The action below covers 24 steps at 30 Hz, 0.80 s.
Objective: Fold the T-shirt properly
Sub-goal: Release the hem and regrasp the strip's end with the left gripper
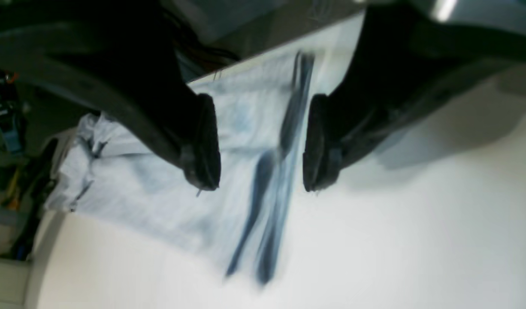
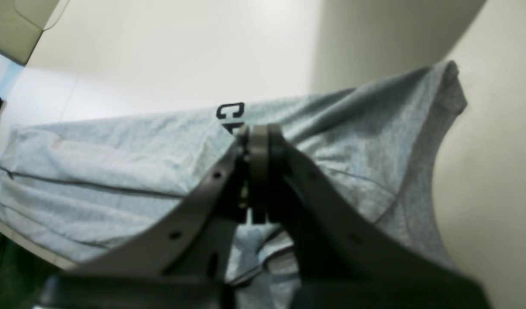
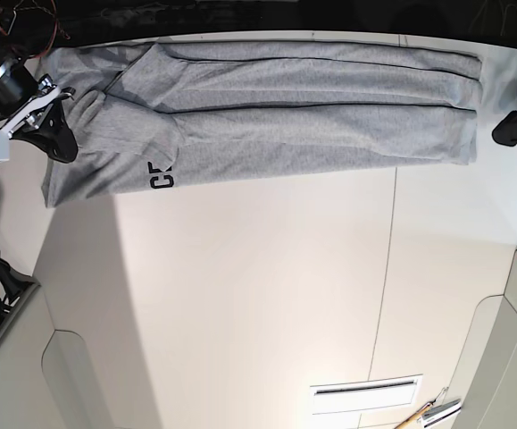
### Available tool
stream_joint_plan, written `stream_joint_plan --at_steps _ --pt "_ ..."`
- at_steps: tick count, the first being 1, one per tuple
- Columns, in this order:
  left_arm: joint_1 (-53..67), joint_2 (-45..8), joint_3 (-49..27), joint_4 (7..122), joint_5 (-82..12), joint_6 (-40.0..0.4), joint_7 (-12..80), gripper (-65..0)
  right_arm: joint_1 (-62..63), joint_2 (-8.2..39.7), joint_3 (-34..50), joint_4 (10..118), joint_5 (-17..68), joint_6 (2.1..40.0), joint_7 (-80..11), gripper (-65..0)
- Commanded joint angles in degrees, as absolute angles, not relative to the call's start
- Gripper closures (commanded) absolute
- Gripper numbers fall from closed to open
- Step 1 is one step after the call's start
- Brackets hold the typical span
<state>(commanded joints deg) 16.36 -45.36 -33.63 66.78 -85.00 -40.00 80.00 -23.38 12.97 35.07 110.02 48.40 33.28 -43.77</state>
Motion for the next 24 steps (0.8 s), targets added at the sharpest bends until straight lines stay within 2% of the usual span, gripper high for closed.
stream_joint_plan --at_steps 2,6,12,24 --pt "18.81 -44.10 -35.68 66.78 -85.00 -40.00 80.00 -34.9 -23.38 12.97 35.07 110.02 48.42 33.28 -43.77 0.0" --pt "21.34 -39.51 -40.05 66.78 -85.00 -40.00 80.00 -40.5 -23.38 12.97 35.07 110.02 48.45 33.28 -43.75 0.0" --pt "21.28 -33.45 -40.64 66.81 -85.00 -40.00 80.00 -41.0 -23.35 12.99 35.07 110.00 48.42 33.28 -43.77 0.0" --pt "20.78 -32.67 -41.36 66.81 -85.00 -40.00 80.00 -41.0 -23.35 12.97 35.07 110.00 49.15 33.26 -43.75 0.0"
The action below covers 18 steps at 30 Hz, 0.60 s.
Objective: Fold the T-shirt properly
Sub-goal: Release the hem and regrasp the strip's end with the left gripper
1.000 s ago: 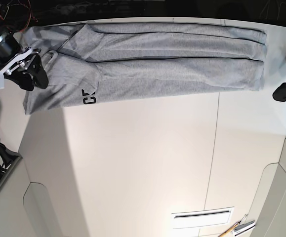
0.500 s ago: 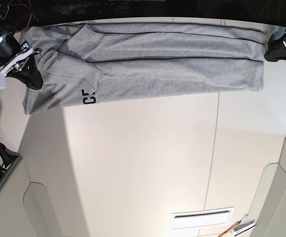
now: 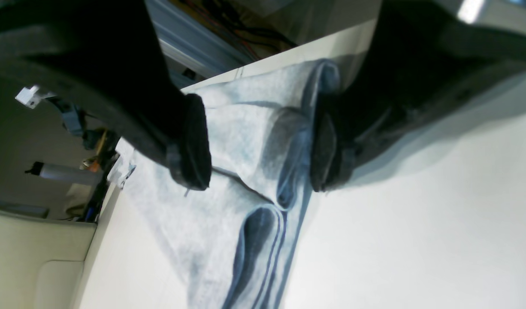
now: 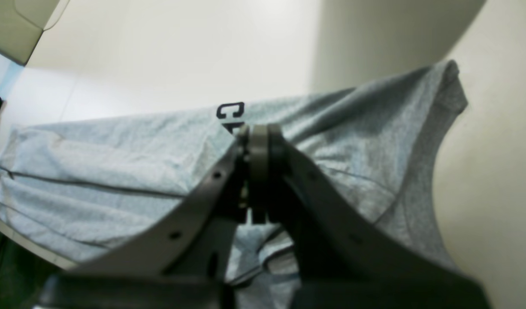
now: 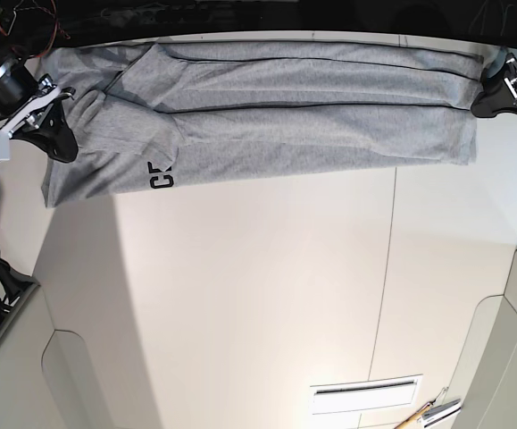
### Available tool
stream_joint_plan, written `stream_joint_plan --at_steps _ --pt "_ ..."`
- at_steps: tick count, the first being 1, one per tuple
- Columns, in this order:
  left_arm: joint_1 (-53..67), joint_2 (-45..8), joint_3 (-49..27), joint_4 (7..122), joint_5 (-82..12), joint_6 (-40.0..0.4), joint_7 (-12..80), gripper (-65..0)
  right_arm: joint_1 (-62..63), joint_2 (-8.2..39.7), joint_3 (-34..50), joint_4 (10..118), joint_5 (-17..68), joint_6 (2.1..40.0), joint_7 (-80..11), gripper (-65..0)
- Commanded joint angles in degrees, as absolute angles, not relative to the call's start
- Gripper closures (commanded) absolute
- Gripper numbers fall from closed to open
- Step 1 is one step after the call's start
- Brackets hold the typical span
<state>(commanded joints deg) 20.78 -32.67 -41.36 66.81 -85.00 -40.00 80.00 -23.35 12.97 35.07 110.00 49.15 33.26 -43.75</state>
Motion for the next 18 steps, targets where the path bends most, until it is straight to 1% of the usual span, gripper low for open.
stream_joint_plan --at_steps 8,12,13,14,16,18 --pt "17.56 -29.43 -41.21 66.81 -84.88 -40.00 79.42 -40.9 -23.35 12.97 35.07 110.00 49.10 33.26 -43.77 0.0" --pt "17.30 -29.21 -41.21 66.81 -81.93 -40.00 78.30 -40.2 -23.35 12.97 35.07 110.00 49.10 33.26 -43.77 0.0" --pt "17.30 -29.21 -41.21 66.81 -80.12 -40.00 77.23 -37.8 -23.35 12.97 35.07 110.00 49.10 33.26 -43.77 0.0" --pt "17.30 -29.19 -41.21 66.81 -78.56 -40.00 76.34 -32.8 -23.35 12.97 35.07 110.00 49.10 33.26 -43.77 0.0" --pt "17.30 -29.21 -41.21 66.81 -78.17 -40.00 75.85 -18.4 -23.35 12.97 35.07 110.00 49.10 33.26 -43.77 0.0" --pt "17.17 -29.21 -41.21 66.81 -78.17 -40.00 75.83 -9.7 -23.35 12.97 35.07 110.00 49.12 33.26 -43.77 0.0"
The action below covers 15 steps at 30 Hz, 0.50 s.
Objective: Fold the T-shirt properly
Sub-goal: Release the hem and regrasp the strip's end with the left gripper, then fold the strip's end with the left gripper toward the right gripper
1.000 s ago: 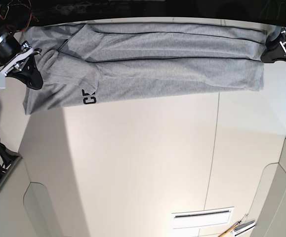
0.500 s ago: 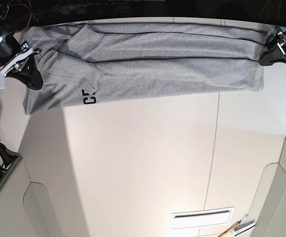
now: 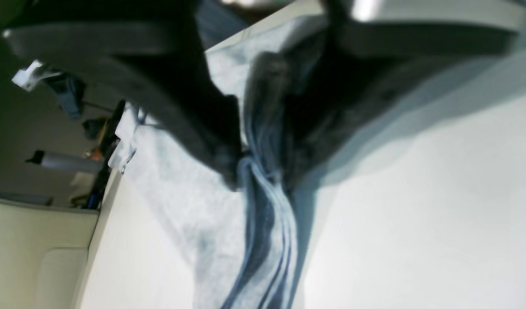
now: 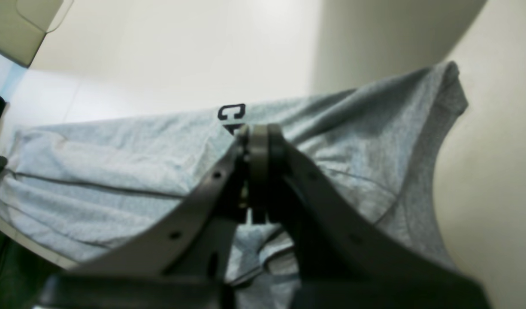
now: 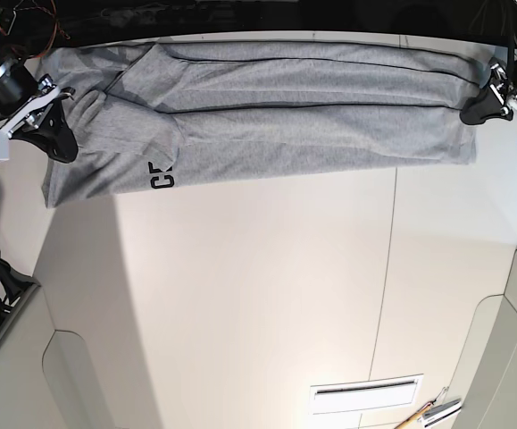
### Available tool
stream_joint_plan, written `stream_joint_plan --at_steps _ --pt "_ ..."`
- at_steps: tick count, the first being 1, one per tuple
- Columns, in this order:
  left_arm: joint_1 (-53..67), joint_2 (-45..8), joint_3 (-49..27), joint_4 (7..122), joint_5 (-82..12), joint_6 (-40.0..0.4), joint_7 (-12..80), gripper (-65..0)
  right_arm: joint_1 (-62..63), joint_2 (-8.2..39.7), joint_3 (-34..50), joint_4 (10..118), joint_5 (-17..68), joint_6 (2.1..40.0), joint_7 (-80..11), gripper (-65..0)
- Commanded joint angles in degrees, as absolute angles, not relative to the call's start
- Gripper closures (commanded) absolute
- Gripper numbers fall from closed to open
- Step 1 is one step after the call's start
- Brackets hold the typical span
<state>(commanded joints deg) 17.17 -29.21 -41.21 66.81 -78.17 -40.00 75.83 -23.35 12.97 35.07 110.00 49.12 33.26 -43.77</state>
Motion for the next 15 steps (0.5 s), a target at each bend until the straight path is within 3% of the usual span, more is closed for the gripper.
stream_joint_plan --at_steps 3,10,15 --pt "16.80 -29.21 -41.21 66.81 -78.04 -40.00 75.83 0.0 -23.35 12.97 35.07 110.00 49.12 33.26 -43.75 0.0" --pt "14.70 -29.21 -41.21 68.10 -75.40 -40.00 75.20 0.0 -23.35 12.99 35.07 110.00 49.10 33.26 -43.75 0.0" --pt "14.41 -29.26 -41.21 76.84 -70.22 -40.00 72.38 0.0 -23.33 12.99 35.09 110.00 49.12 33.26 -43.72 0.0"
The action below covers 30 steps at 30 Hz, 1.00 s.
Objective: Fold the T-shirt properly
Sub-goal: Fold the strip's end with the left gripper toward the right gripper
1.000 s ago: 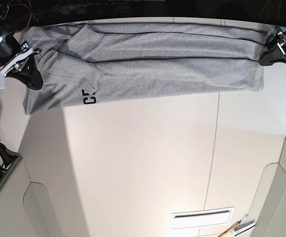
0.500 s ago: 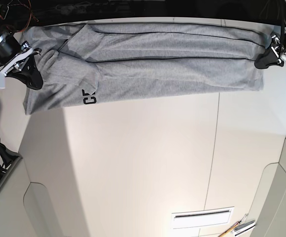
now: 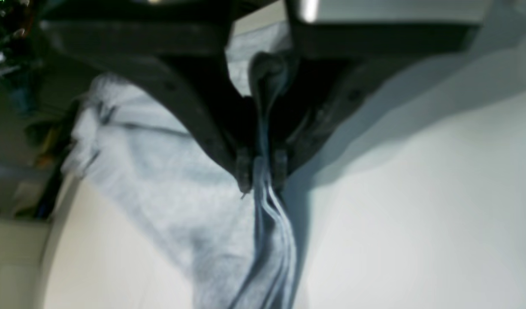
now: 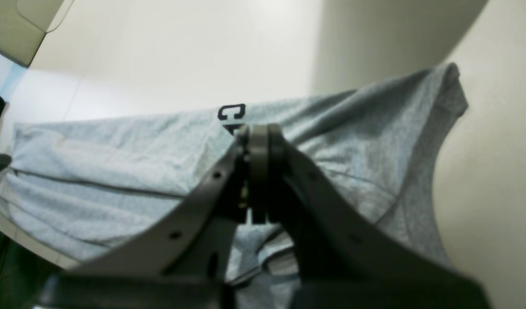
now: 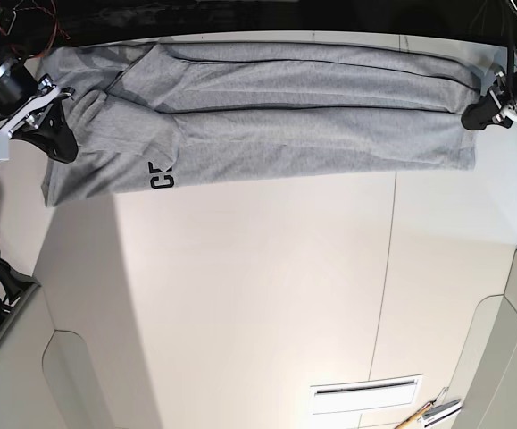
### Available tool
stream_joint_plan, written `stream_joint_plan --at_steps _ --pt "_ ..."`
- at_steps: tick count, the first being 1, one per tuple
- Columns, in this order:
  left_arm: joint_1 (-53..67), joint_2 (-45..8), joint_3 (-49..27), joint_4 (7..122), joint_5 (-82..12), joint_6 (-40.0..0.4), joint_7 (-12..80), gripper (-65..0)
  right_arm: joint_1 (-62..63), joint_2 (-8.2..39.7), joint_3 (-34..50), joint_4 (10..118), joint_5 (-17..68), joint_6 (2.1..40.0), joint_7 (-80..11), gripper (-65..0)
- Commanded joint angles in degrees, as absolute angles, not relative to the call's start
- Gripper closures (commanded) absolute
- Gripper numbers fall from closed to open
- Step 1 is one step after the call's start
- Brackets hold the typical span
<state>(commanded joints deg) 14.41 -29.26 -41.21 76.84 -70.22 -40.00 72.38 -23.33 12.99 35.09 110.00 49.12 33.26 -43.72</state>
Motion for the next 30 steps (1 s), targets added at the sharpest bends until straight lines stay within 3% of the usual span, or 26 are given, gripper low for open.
stream_joint_plan --at_steps 7,12,21,26,30 --pt "12.99 -30.65 -41.21 83.11 -57.63 -40.00 63.57 0.0 -23.20 12.99 35.09 110.02 49.12 33.26 -43.55 0.0" --pt "10.83 -31.73 -41.21 86.04 -57.41 -40.00 63.40 0.0 -23.20 12.99 35.09 110.02 49.10 33.26 -43.53 0.0" --pt "16.19 -29.85 -40.18 109.82 -61.63 -40.00 66.24 0.0 -23.18 12.99 35.09 110.02 48.84 33.28 -43.44 0.0" --pt "19.20 -25.12 -29.02 121.91 -60.31 -40.00 66.17 0.0 -23.20 12.99 35.09 110.02 48.56 33.28 -43.31 0.0" --pt "18.70 -21.43 -16.51 123.79 -53.82 -40.00 63.35 0.0 -23.22 12.99 35.09 110.02 46.92 33.23 -43.33 0.0"
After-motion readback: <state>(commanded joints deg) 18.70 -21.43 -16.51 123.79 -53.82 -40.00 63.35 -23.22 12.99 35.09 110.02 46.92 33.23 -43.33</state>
